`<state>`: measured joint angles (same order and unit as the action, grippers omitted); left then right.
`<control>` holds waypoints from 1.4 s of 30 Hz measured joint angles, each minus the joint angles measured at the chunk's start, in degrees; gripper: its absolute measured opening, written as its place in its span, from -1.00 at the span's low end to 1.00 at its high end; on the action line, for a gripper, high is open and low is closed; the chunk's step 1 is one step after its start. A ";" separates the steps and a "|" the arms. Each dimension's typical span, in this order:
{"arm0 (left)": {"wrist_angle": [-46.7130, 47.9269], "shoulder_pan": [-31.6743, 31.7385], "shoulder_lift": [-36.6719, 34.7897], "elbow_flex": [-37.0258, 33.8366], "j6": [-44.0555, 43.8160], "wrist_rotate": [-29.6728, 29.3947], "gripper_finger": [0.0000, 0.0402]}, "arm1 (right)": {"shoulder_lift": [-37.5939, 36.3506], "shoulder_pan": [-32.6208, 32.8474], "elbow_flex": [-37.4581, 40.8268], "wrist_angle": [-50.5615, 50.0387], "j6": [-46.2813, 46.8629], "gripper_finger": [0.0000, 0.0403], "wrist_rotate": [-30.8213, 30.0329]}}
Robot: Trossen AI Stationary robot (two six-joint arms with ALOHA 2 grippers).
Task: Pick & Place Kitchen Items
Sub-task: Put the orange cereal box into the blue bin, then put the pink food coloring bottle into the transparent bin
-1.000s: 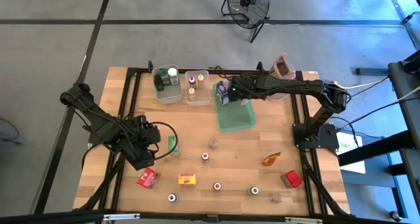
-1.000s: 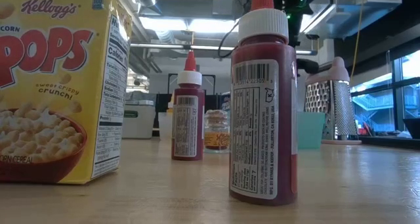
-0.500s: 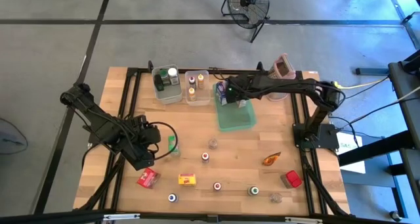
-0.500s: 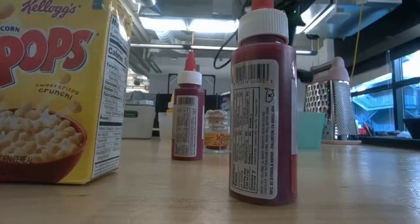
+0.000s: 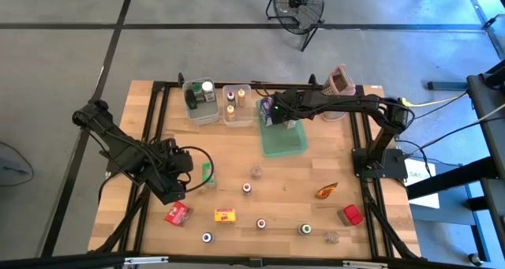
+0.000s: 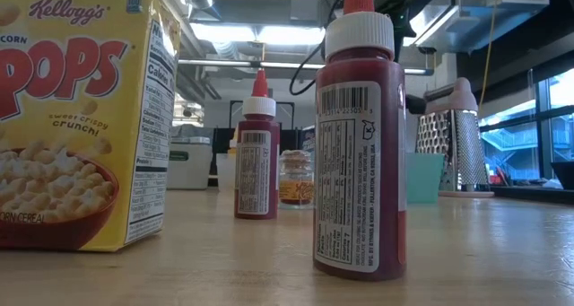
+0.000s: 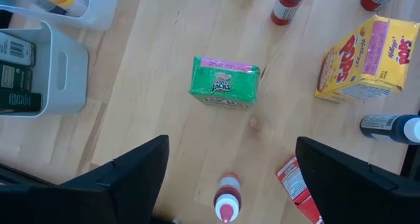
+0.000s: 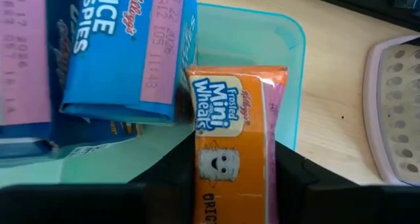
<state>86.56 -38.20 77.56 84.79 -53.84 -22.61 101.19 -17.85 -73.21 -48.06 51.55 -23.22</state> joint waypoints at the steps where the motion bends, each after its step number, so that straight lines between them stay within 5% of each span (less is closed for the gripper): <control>1: -0.01 -0.01 0.00 0.00 0.02 0.00 0.63 | 0.00 0.00 0.01 0.03 -0.02 -0.29 -0.12; 13: -0.02 -0.01 0.00 0.00 0.04 0.00 0.63 | 0.02 0.19 -2.23 -1.84 -1.54 0.16 1.59; 29: -0.01 0.00 0.00 0.00 0.02 0.19 0.64 | -0.02 1.14 -11.14 -11.56 -2.97 0.18 2.88; 42: -0.04 0.00 0.00 0.00 -0.02 7.28 0.64 | -0.04 4.08 -19.96 -22.11 -1.88 0.18 2.20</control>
<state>86.52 -38.20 77.56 84.79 -53.87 -15.33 101.14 -13.77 -93.17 -70.17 49.67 -21.02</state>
